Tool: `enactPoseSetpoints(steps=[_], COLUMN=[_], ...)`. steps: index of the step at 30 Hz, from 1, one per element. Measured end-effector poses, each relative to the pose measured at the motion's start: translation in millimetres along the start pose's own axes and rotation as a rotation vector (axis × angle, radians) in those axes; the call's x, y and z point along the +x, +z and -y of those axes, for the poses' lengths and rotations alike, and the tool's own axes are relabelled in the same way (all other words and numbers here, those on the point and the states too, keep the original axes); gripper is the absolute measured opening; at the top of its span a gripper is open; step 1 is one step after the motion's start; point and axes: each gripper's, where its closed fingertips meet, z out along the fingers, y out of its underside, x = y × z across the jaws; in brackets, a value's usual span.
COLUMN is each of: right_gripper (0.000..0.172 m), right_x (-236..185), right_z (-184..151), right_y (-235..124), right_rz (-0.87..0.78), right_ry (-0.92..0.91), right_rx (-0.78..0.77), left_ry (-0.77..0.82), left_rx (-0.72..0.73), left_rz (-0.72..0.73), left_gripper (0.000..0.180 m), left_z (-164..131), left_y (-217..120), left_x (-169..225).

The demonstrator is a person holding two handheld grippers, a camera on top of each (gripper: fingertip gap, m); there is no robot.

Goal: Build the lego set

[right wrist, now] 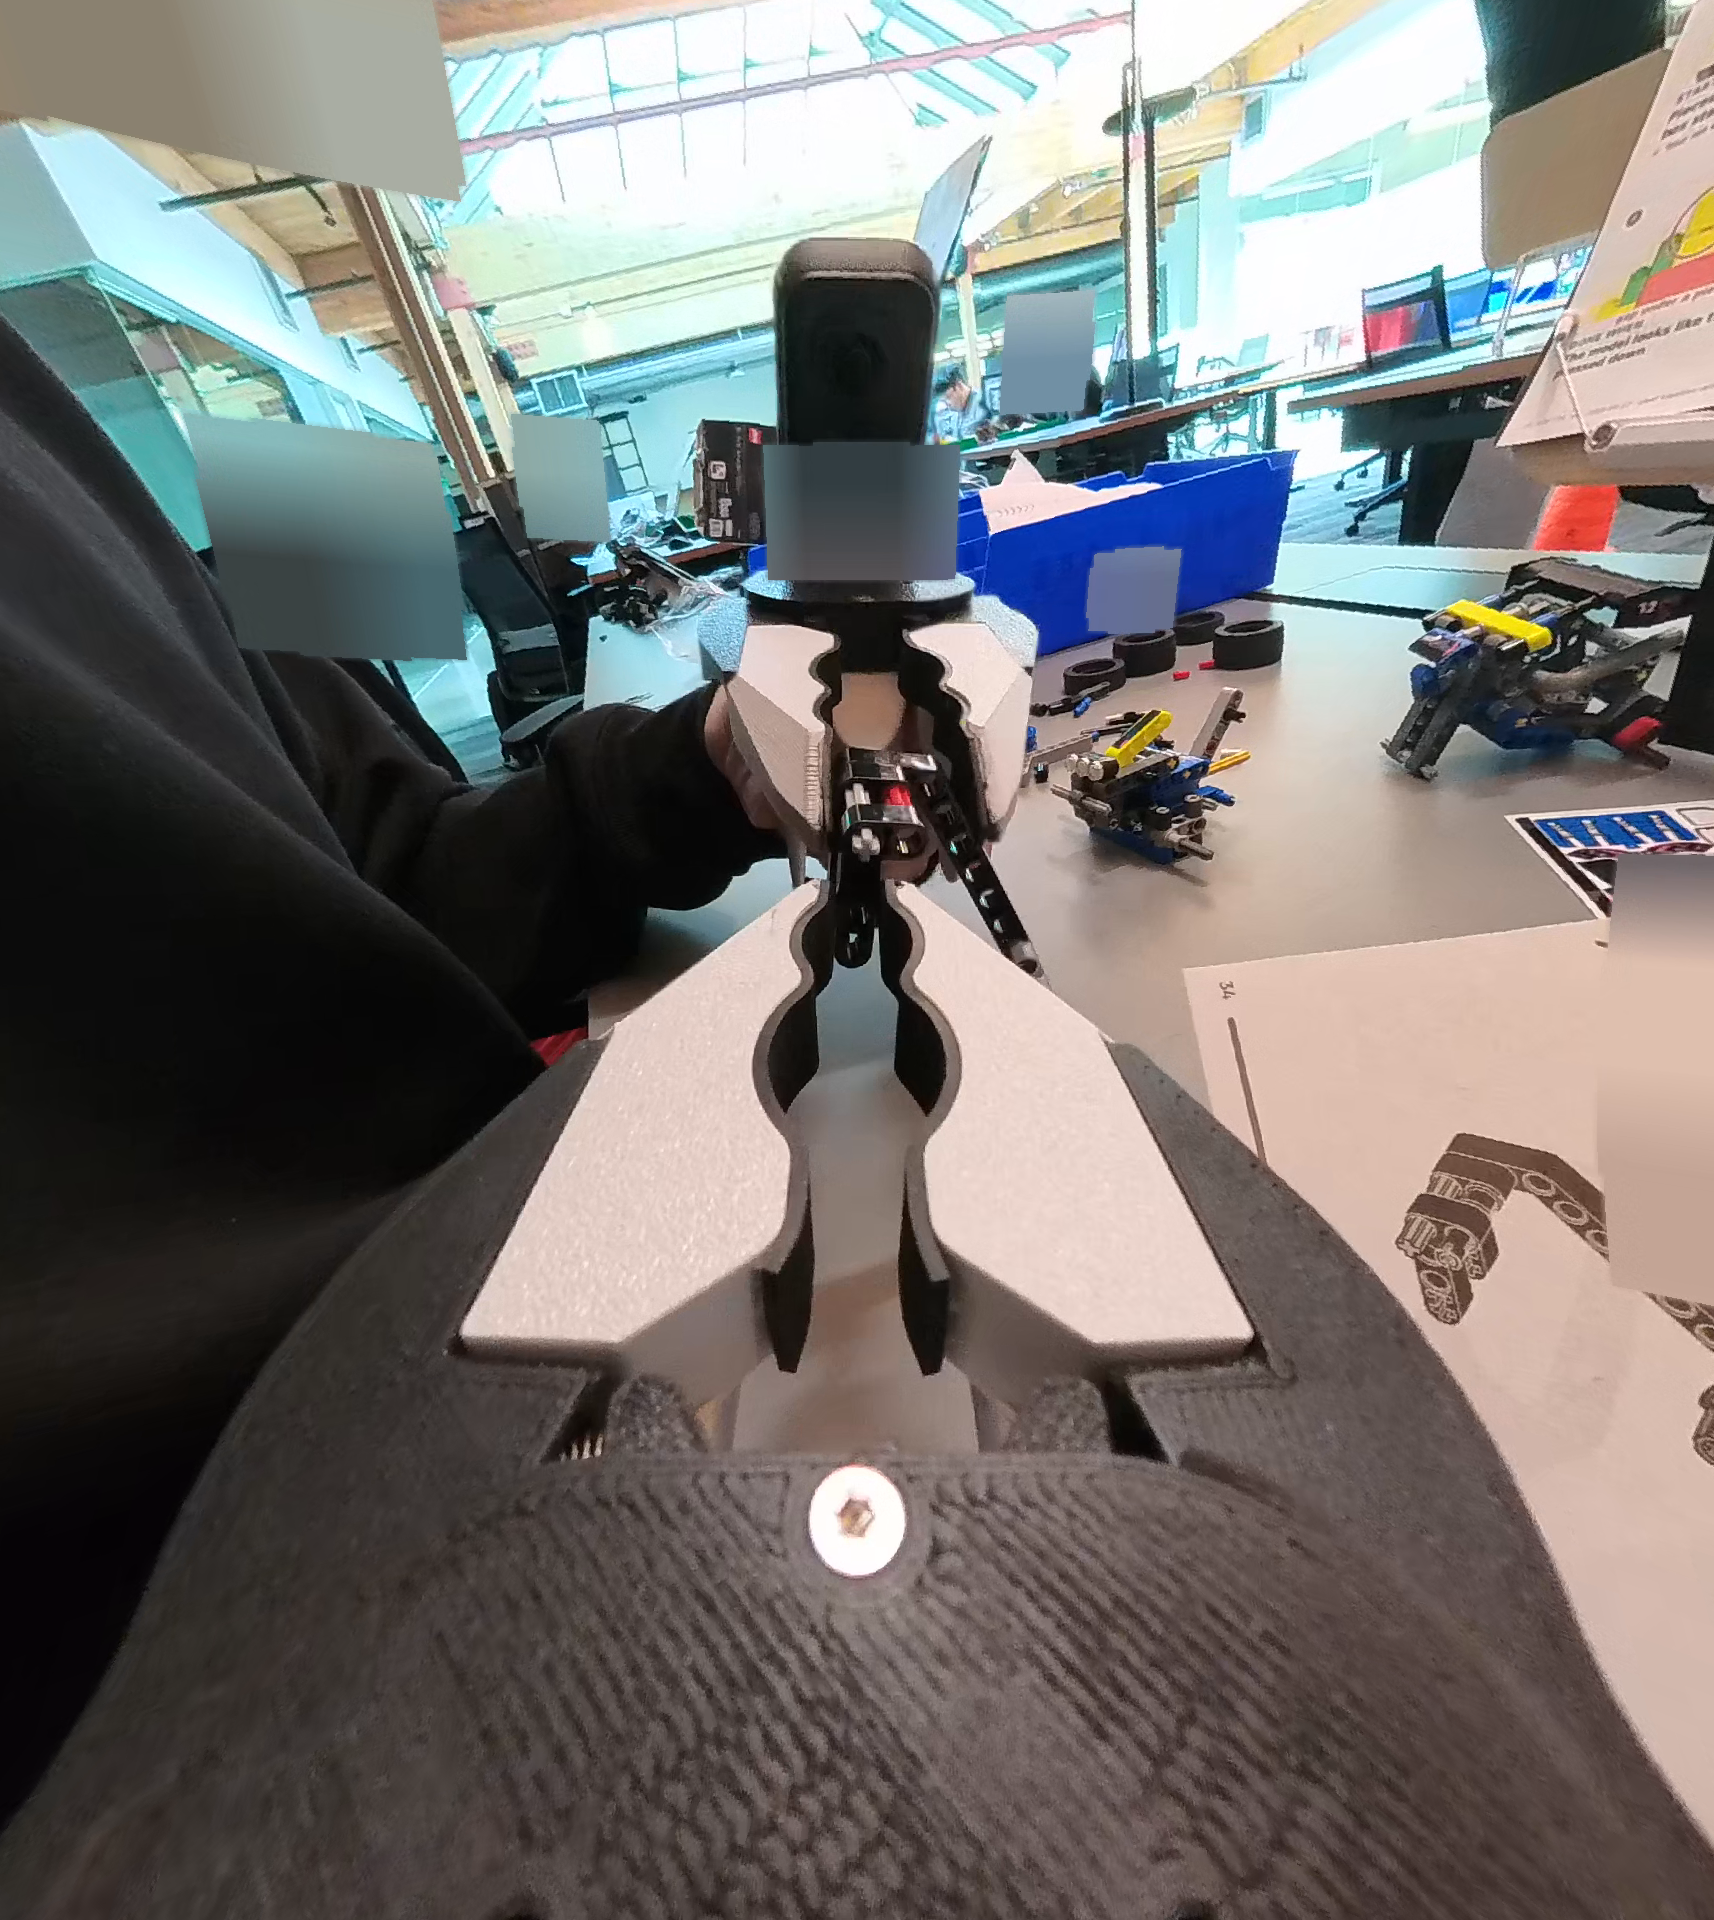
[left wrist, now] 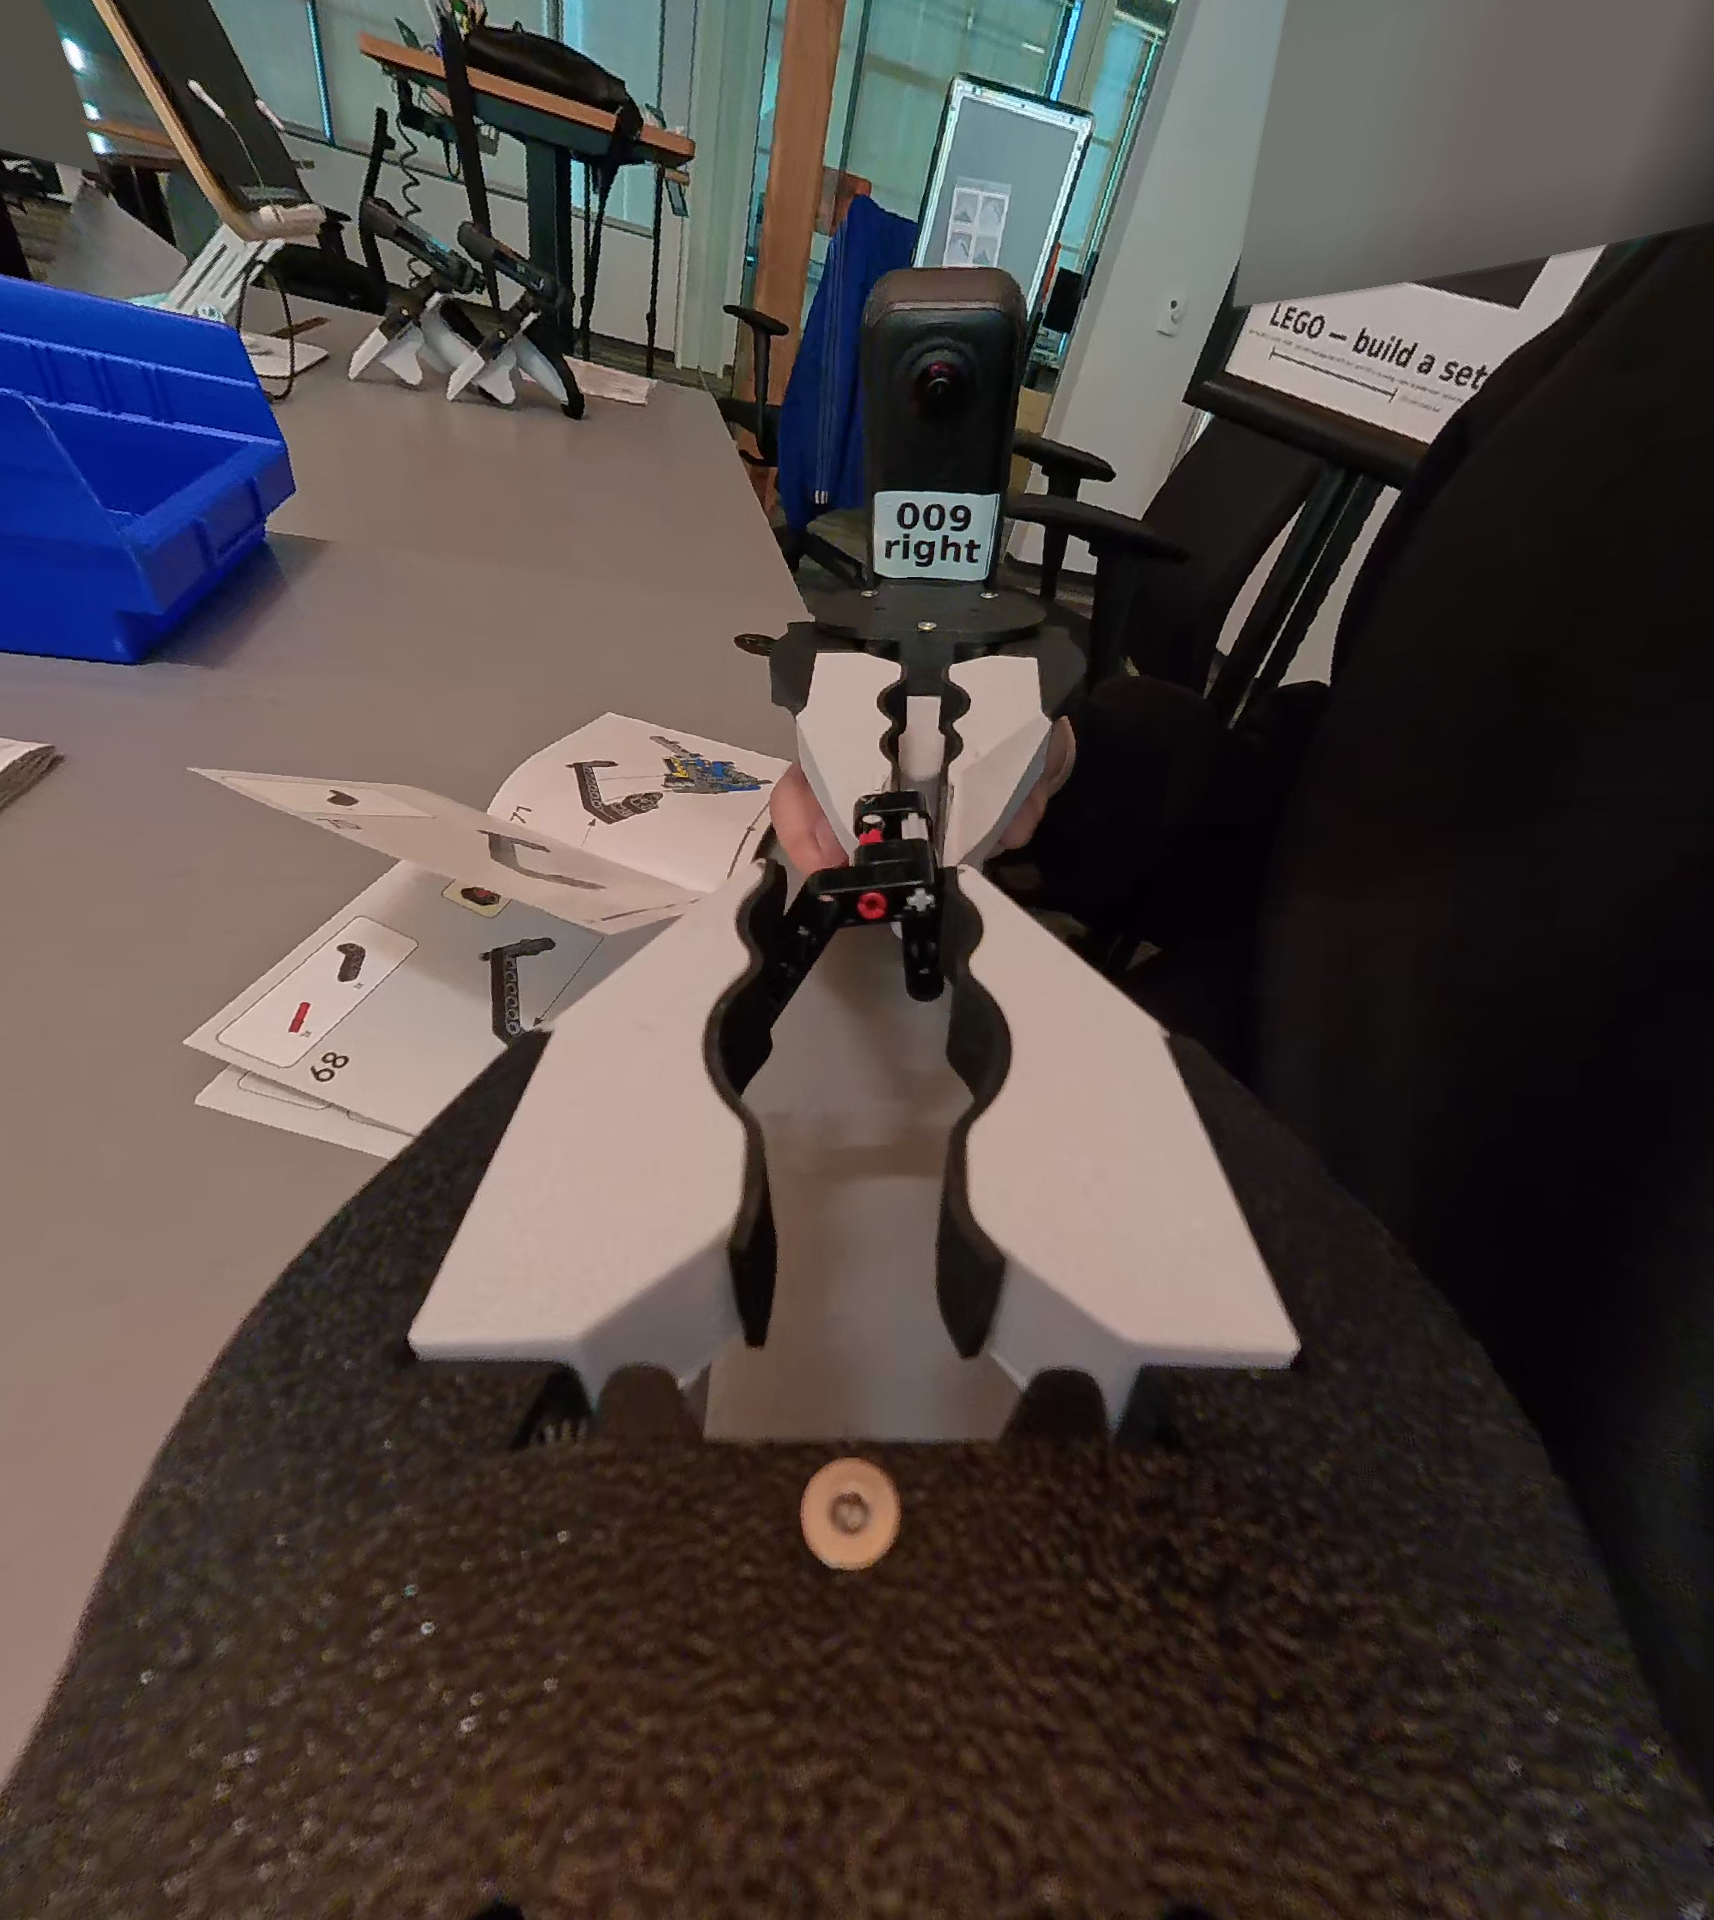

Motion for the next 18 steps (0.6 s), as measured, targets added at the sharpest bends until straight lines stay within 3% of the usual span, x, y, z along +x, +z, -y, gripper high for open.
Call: enactPoseSetpoints(steps=[18], right_gripper=[0.005], right_x=[-1.7], right_z=[-2.5], right_y=[2.5], right_rz=[0.012], right_ry=[0.005], right_rx=[-0.022], left_ry=[0.019], left_rx=[-0.014], left_rz=[-0.021], left_gripper=[0.026], left_z=[-1.5], left_y=[4.0], left_x=[2.2])
